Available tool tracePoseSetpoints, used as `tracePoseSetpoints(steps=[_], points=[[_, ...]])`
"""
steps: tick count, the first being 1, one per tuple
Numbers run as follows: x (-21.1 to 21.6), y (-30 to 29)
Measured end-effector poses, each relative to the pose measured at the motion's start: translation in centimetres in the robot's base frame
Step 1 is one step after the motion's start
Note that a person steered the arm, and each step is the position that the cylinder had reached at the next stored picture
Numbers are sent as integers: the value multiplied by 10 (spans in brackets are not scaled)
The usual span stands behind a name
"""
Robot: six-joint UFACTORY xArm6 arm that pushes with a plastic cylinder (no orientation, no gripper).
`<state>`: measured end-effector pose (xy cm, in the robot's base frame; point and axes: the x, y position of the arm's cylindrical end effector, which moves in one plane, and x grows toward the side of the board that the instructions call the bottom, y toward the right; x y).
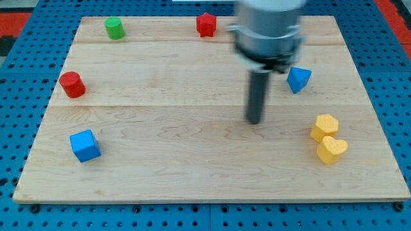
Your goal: Push the yellow hexagon towards the bottom center
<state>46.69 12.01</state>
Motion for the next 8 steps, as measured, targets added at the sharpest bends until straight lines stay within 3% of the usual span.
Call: tracePoseSetpoints(steps=[2,4,7,8], points=[[-14,124],[34,124],[17,-123],[10,-128]])
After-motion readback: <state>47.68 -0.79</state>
